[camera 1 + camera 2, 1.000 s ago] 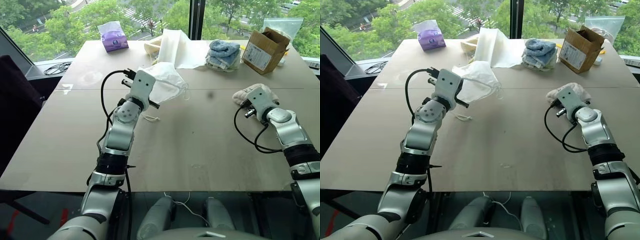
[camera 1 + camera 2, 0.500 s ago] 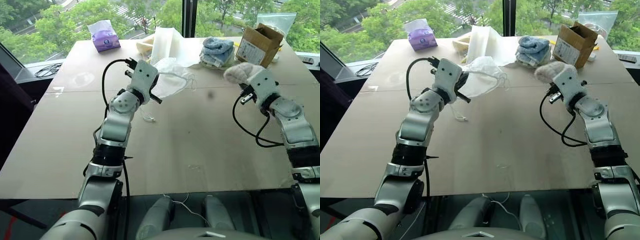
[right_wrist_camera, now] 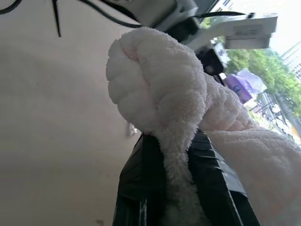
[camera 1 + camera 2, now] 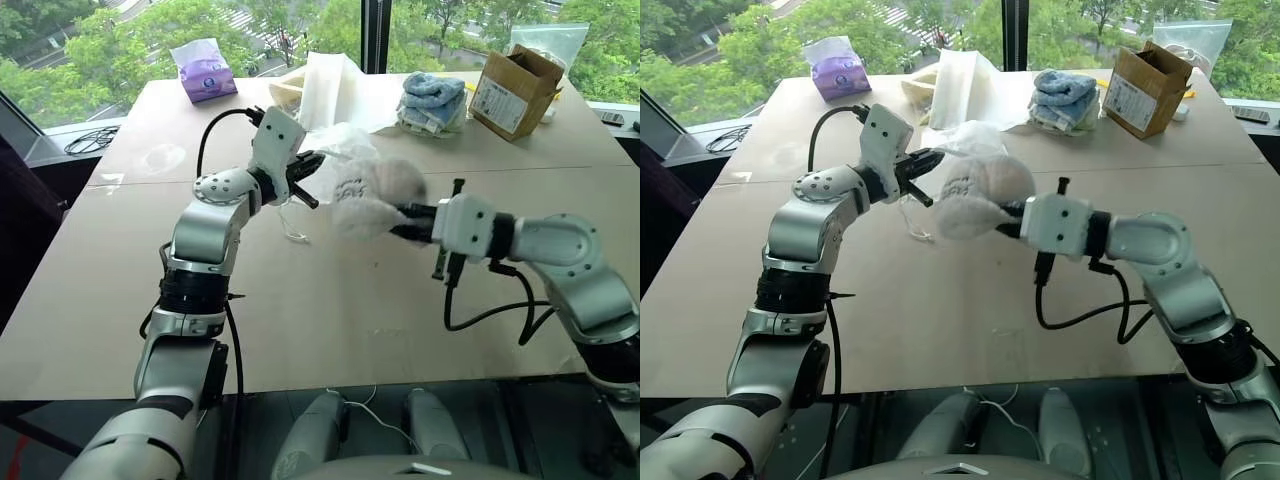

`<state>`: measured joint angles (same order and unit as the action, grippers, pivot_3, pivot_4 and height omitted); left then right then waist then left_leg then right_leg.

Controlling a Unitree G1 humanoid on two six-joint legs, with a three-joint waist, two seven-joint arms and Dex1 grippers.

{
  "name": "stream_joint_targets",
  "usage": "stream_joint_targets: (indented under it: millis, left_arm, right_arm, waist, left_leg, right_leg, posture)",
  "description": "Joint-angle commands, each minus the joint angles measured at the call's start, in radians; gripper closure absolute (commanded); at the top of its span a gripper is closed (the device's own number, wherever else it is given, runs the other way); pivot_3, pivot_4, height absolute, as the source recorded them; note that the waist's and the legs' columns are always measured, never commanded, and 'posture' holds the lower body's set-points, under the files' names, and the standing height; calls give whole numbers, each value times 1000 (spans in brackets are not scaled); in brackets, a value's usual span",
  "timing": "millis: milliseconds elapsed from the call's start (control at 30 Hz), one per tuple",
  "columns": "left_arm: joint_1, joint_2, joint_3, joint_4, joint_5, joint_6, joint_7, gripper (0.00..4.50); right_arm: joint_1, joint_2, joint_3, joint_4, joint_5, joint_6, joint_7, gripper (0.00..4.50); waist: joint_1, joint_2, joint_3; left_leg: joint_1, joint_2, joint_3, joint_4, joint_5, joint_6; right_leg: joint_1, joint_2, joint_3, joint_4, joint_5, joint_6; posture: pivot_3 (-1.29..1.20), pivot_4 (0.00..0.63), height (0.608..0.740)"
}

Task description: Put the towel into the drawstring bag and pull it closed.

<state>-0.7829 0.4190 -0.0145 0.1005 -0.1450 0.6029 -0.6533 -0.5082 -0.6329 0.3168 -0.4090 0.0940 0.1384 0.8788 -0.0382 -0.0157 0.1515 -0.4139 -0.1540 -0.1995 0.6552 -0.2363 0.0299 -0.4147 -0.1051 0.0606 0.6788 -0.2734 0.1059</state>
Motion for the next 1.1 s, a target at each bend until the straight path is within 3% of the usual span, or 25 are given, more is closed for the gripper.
stream_joint_targets:
  millis: [33,433,600,800,933,1100]
  left_arm:
    - [-42,-4,10,-20,-26,39,11,4500]
    - [-49,-36,14,-111,-78,293,100,4500]
    - [-43,-48,-1,-147,-106,331,87,4500]
    - [-34,-36,5,-177,-159,348,41,4500]
    - [-18,-3,-10,-181,-179,337,-3,4500]
    - [23,41,-46,-200,-190,333,-46,4500]
  right_arm:
    - [-18,38,47,31,-143,-47,-69,4454]
    - [-71,248,67,274,-386,6,-317,4454]
    - [-122,348,137,417,-429,-99,-356,4454]
    - [-182,309,209,549,-518,-307,-348,4454]
    - [-194,288,218,611,-452,-490,-285,4454]
    - [-232,308,97,741,-435,-439,-393,4454]
  waist:
    - [0,0,0]
    - [-7,0,0]
    - [-6,0,0]
    - [-6,0,0]
    - [-8,0,0]
    - [-20,0,0]
  left_leg:
    - [0,0,0,0,0,0]
    - [0,0,0,1,0,-1]
    - [0,0,0,1,1,-1]
    - [0,0,0,2,1,-1]
    - [0,0,0,2,1,-1]
    - [1,0,0,2,1,-2]
  right_leg:
    - [0,0,0,0,0,0]
    - [0,0,0,1,0,0]
    - [-1,1,0,2,0,-1]
    - [-1,1,0,2,0,-1]
    - [0,1,-1,2,0,-1]
    - [0,1,0,2,1,-1]
  posture:
    - [0,150,740]
    - [0,150,740]
    - [0,150,740]
    - [0,150,740]
    - [0,150,740]
    - [0,150,740]
